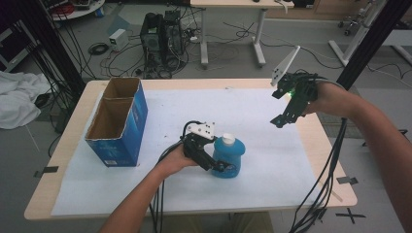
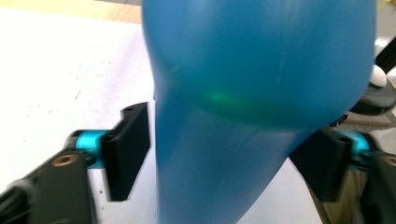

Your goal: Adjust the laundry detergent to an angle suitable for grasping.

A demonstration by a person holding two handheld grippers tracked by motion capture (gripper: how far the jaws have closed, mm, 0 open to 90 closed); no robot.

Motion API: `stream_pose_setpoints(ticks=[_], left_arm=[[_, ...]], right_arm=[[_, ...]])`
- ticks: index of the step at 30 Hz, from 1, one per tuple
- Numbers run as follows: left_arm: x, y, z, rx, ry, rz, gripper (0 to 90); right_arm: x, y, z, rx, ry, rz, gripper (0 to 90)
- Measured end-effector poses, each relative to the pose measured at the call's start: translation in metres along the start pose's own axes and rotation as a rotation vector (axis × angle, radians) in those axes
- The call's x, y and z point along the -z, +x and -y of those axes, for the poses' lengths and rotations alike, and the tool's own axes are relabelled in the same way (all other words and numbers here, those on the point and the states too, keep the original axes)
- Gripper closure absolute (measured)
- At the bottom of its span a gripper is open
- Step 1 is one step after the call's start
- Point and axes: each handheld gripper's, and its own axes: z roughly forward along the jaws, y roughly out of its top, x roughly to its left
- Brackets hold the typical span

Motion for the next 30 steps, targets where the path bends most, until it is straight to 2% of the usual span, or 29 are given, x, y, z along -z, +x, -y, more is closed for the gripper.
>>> stream_pose_setpoints(ticks=[1, 2, 4, 9, 12, 13, 15, 17, 19, 20, 21, 22, 24, 25, 26, 28, 30], left_arm=[[0.0, 0.0, 0.0, 0.0, 0.0, 0.0, 24.4], [0.002, 0.0, 0.0, -0.007, 0.001, -0.003, 24.5], [0.002, -0.001, 0.001, 0.001, -0.013, -0.002, 24.4], [0.005, -0.003, 0.0, -0.001, -0.01, 0.007, 24.4], [0.008, -0.005, 0.0, 0.004, -0.012, -0.006, 24.4], [0.009, -0.006, 0.0, 0.013, -0.017, -0.01, 24.4], [0.011, -0.006, 0.001, 0.018, -0.016, -0.01, 24.4], [0.012, -0.006, 0.002, 0.054, -0.026, -0.021, 24.4], [0.013, -0.005, 0.002, 0.058, -0.011, -0.039, 24.4], [0.014, -0.004, 0.002, 0.041, -0.005, -0.049, 24.4], [0.014, -0.005, 0.002, 0.066, -0.023, -0.047, 24.4], [0.014, -0.006, 0.002, 0.058, -0.026, -0.06, 24.4], [0.017, -0.006, 0.002, 0.016, -0.007, -0.045, 24.4], [0.017, -0.008, 0.002, 0.024, -0.023, -0.057, 24.4], [0.017, -0.009, 0.002, 0.03, -0.028, -0.052, 24.4], [0.02, -0.009, 0.002, 0.016, -0.022, -0.064, 24.4], [0.022, -0.011, 0.002, 0.021, -0.042, -0.06, 24.4]], right_arm=[[0.0, 0.0, 0.0, 0.0, 0.0, 0.0, 1.0], [-0.001, -0.001, -0.001, 0.021, -0.012, -0.003, 1.0], [-0.002, 0.0, -0.001, 0.013, -0.008, -0.004, 1.0], [-0.001, 0.001, -0.002, 0.002, 0.002, -0.002, 1.1], [-0.001, 0.001, -0.002, 0.0, 0.003, 0.0, 1.1], [-0.002, 0.001, -0.002, 0.012, 0.0, 0.0, 1.1], [-0.001, 0.001, -0.002, 0.0, 0.004, 0.003, 1.1], [-0.001, 0.001, -0.002, -0.004, 0.005, 0.003, 1.0], [-0.001, 0.002, -0.002, -0.007, 0.003, 0.004, 1.1], [-0.002, 0.001, -0.003, 0.004, 0.005, 0.002, 1.1], [-0.002, 0.001, -0.003, 0.005, 0.004, 0.003, 1.1], [-0.002, 0.001, -0.003, 0.005, 0.004, 0.003, 1.1], [-0.002, 0.002, -0.003, -0.001, 0.002, 0.005, 1.1], [-0.002, 0.002, -0.003, 0.0, 0.007, 0.004, 1.1], [-0.002, 0.002, -0.003, -0.006, 0.011, 0.004, 1.1], [-0.002, 0.002, -0.004, -0.005, 0.012, 0.005, 1.1], [-0.003, 0.002, -0.004, 0.013, 0.001, 0.002, 1.1]])
